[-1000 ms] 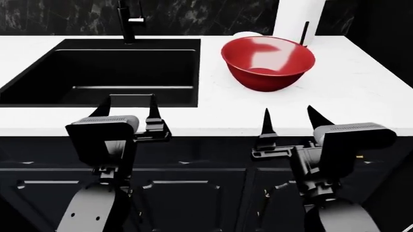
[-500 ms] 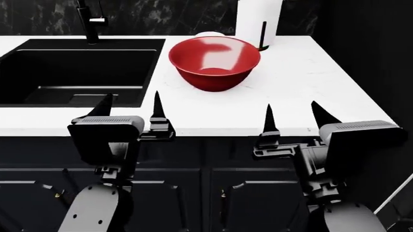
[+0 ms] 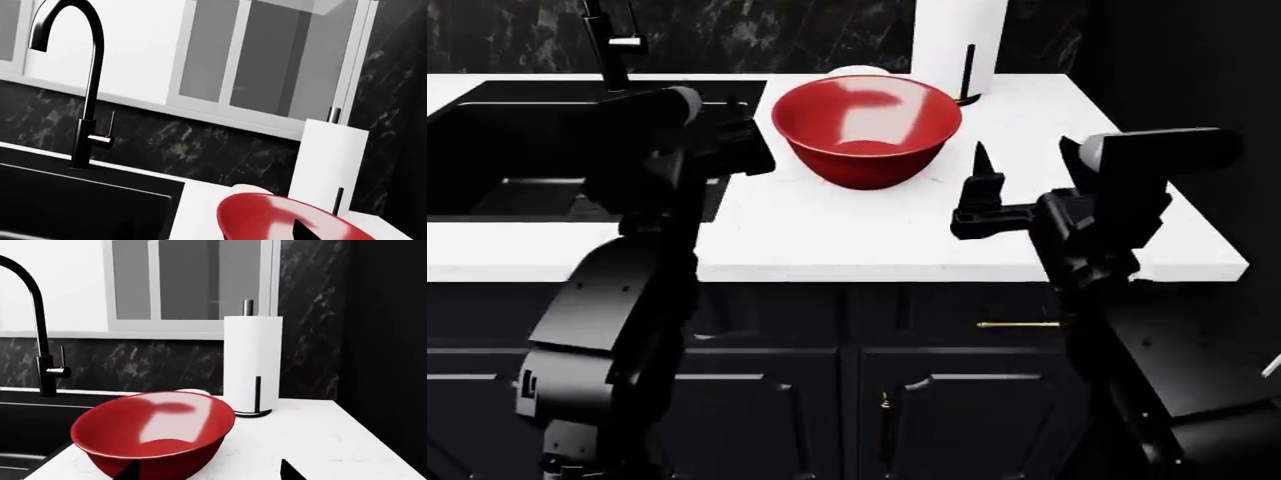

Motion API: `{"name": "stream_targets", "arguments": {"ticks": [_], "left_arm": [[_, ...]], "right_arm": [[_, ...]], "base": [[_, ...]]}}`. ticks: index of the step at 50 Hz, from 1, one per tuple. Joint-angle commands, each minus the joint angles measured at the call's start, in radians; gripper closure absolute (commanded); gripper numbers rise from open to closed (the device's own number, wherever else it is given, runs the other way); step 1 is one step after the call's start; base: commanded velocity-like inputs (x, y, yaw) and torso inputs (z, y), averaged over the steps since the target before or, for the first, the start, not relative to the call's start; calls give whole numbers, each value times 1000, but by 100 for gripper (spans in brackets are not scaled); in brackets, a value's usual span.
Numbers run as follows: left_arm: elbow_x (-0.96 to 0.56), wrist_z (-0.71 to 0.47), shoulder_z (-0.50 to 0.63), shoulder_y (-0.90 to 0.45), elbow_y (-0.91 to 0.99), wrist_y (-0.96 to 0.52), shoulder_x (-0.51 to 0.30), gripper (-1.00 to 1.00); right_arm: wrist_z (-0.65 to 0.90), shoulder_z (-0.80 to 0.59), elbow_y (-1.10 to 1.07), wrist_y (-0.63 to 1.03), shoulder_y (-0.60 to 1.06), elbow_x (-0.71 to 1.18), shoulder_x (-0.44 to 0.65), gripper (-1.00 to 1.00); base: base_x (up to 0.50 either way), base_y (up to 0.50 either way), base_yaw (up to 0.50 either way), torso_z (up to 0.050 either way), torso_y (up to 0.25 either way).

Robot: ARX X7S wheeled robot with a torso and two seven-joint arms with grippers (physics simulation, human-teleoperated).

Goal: Stack the bowls in the sink.

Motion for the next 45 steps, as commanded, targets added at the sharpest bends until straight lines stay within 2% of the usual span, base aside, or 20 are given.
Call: {"name": "stream_targets", "arguments": {"ticks": [1, 7, 20, 31, 37, 38, 42, 45], "left_arm": [[-16, -3, -30, -312, -373, -13, 3, -100], [-29, 0, -50, -389, -491, 6, -2, -100], [-47, -11, -56, -417, -503, 0, -21, -100], [-54, 30, -30, -456, -561, -11, -38, -100], [-110, 101, -10, -471, -529, -109, -57, -100], [-114, 115, 1, -475, -520, -125, -64, -100], [-140, 165, 30, -501, -492, -205, -90, -100], [-161, 198, 40, -529, -503, -257, -105, -100]], "right_arm": [[-40, -26, 322, 36, 318, -2, 7, -100], [-46, -52, 348, 55, 402, -7, 10, -100], [-38, -61, 231, 167, 453, 27, 26, -100], [-115, -199, 179, 390, 577, 69, 107, -100], [-208, -239, 105, 654, 617, 200, 140, -100], [-188, -242, 97, 694, 624, 258, 161, -100], [262, -325, 182, 694, 708, 858, 341, -100], [471, -399, 197, 690, 758, 1252, 423, -100]], "base": [[0, 0, 0, 0, 0], [311, 0, 0, 0, 0], [500, 0, 0, 0, 0], [500, 0, 0, 0, 0], [500, 0, 0, 0, 3], [500, 0, 0, 0, 0], [500, 0, 0, 0, 0], [500, 0, 0, 0, 0]]}}
